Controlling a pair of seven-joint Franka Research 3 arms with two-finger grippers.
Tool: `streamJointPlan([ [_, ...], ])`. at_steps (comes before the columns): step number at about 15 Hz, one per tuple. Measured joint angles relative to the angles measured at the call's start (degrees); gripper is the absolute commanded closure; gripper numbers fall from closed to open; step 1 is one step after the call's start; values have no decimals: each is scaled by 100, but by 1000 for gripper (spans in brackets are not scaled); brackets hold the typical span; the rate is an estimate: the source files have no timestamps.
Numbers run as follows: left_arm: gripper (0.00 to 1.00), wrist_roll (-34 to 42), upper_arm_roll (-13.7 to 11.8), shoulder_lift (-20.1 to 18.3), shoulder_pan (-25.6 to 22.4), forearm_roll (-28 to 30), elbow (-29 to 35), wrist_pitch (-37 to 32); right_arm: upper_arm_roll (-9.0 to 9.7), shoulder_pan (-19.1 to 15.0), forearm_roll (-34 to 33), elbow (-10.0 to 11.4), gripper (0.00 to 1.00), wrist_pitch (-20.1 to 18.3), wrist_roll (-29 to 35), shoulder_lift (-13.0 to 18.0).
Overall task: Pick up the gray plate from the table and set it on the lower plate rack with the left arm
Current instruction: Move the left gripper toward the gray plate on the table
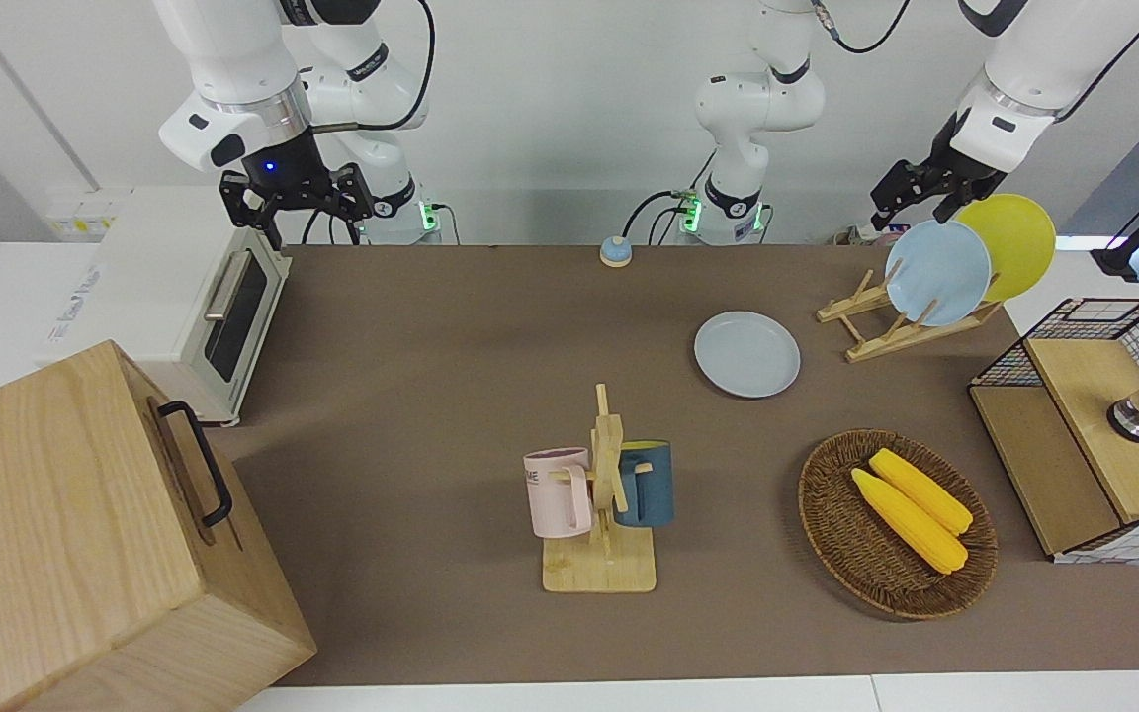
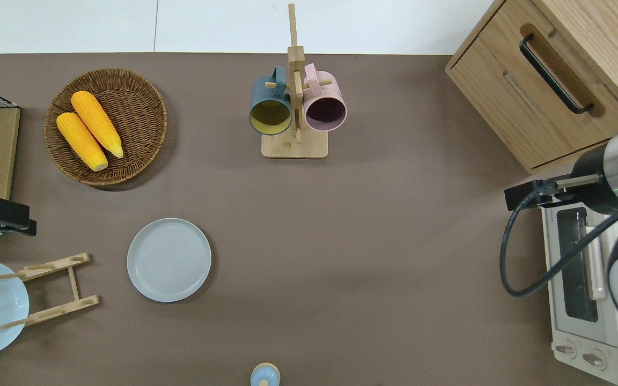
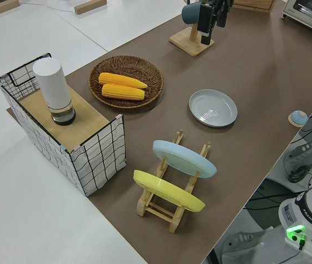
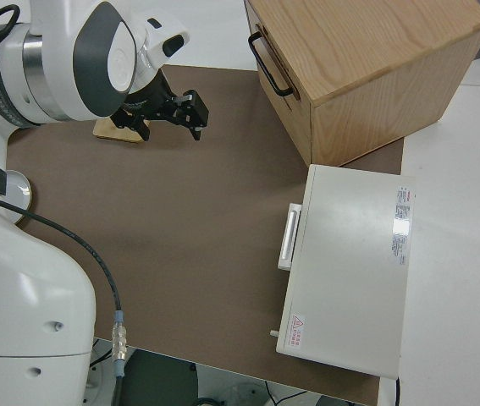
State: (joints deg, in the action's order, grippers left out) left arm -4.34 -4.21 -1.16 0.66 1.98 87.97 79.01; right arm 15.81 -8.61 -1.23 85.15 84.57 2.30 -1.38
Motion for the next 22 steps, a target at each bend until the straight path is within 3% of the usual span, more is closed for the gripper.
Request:
streamJointPlan([
  [10, 9, -181, -49, 116, -17, -37, 168, 125, 0, 0, 0, 0, 17, 0, 0, 0],
  [14, 9, -304, 20, 6, -33, -37, 809, 714, 0, 0, 0, 0, 17, 0, 0, 0],
  [18, 9, -528, 281, -141, -166, -37, 1622, 1488, 0, 0, 0, 0, 17, 0, 0, 0],
  [22, 9, -564, 301, -294, -179, -38, 2486, 2245, 0, 0, 0, 0, 17, 0, 0, 0],
])
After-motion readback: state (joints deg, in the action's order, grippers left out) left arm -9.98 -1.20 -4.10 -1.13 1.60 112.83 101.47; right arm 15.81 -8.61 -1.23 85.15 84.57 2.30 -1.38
